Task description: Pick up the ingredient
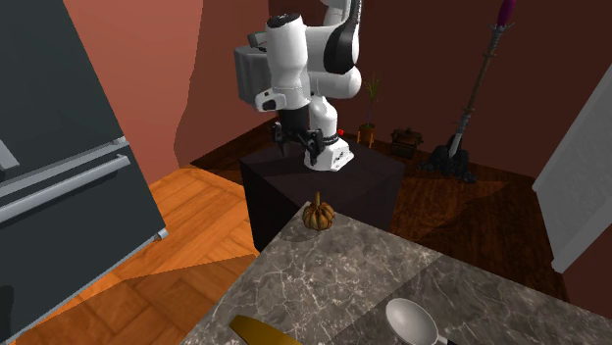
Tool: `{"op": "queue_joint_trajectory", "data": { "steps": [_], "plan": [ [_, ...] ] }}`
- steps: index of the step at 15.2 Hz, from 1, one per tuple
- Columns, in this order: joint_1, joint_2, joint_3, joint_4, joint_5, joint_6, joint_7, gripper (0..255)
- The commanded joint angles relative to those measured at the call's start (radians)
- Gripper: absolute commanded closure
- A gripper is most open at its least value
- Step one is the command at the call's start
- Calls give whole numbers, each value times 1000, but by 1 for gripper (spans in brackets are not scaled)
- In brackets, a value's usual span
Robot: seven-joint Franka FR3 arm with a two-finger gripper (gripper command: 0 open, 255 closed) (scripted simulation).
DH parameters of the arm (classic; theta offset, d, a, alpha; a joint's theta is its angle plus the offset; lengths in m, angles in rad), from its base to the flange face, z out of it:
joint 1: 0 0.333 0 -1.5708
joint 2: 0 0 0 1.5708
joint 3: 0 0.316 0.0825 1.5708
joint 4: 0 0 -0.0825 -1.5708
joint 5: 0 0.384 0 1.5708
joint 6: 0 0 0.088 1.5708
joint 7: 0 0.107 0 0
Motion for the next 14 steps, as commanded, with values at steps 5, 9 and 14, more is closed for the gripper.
{"op": "queue_joint_trajectory", "data": {
  "steps": [5,9,14],
  "plan": [
    [117,187,65,-31,105,226,-30,0],
    [128,258,75,-41,124,308,-42,0],
    [132,346,80,-51,139,406,-56,0]
  ]
}}
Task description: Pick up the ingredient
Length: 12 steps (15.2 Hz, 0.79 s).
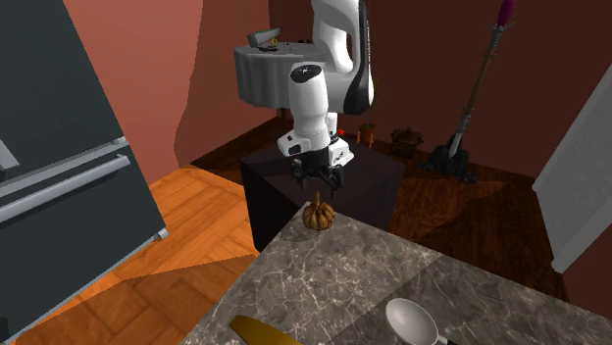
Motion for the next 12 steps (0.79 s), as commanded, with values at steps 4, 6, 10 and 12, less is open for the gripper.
{"op": "queue_joint_trajectory", "data": {
  "steps": [4,6,10,12],
  "plan": [
    [1,19,1,-1,3,21,-2,255],
    [1,20,2,-1,3,21,-2,255],
    [1,20,2,-1,3,21,-2,255],
    [0,-2,0,1,-1,-3,1,255]
  ]
}}
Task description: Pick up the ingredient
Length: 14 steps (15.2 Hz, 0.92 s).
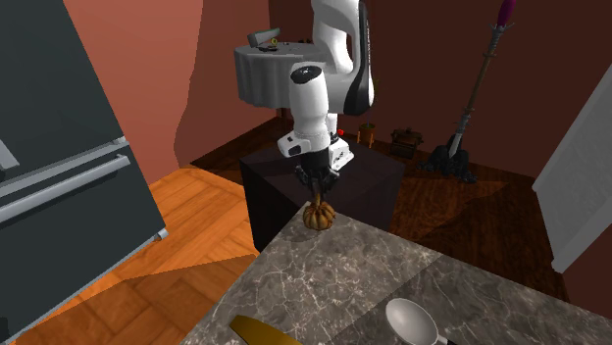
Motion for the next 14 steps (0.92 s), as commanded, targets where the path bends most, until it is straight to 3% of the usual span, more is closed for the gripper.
{"op": "queue_joint_trajectory", "data": {
  "steps": [1,14],
  "plan": [
    [-2,-32,-3,2,-5,-34,3,255],
    [-13,-244,-23,56,-46,-300,37,255]
  ]
}}
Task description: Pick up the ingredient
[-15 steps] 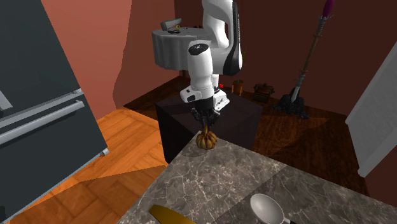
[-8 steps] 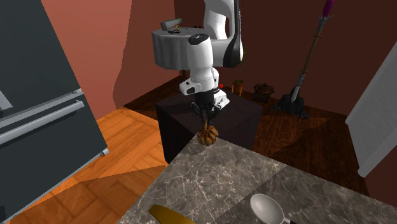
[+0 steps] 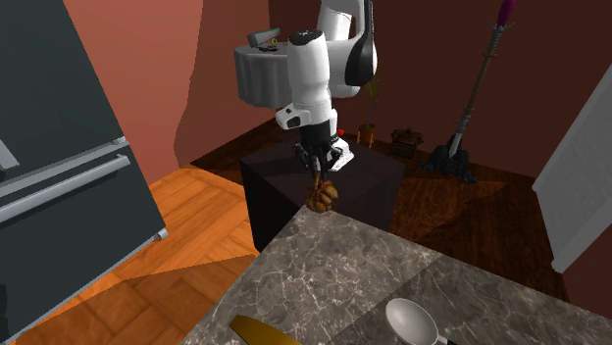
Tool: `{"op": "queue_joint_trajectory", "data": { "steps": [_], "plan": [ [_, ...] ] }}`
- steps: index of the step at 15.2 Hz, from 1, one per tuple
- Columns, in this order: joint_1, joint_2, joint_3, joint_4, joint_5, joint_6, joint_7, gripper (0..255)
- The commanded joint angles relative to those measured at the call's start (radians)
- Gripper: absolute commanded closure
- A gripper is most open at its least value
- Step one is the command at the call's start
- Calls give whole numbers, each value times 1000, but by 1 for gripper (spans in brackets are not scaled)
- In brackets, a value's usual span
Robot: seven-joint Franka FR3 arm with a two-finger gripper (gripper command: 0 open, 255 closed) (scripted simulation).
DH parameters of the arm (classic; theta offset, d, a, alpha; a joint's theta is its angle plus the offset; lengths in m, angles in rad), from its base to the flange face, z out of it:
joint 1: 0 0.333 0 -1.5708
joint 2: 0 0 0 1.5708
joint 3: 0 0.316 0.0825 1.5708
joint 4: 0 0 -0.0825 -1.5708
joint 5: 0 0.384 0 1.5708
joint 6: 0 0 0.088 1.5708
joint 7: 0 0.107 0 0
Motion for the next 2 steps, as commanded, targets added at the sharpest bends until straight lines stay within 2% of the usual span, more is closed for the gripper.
{"op": "queue_joint_trajectory", "data": {
  "steps": [1,2],
  "plan": [
    [-1,-18,-2,7,-4,-25,3,255],
    [-1,-18,-2,7,-4,-25,3,255]
  ]
}}
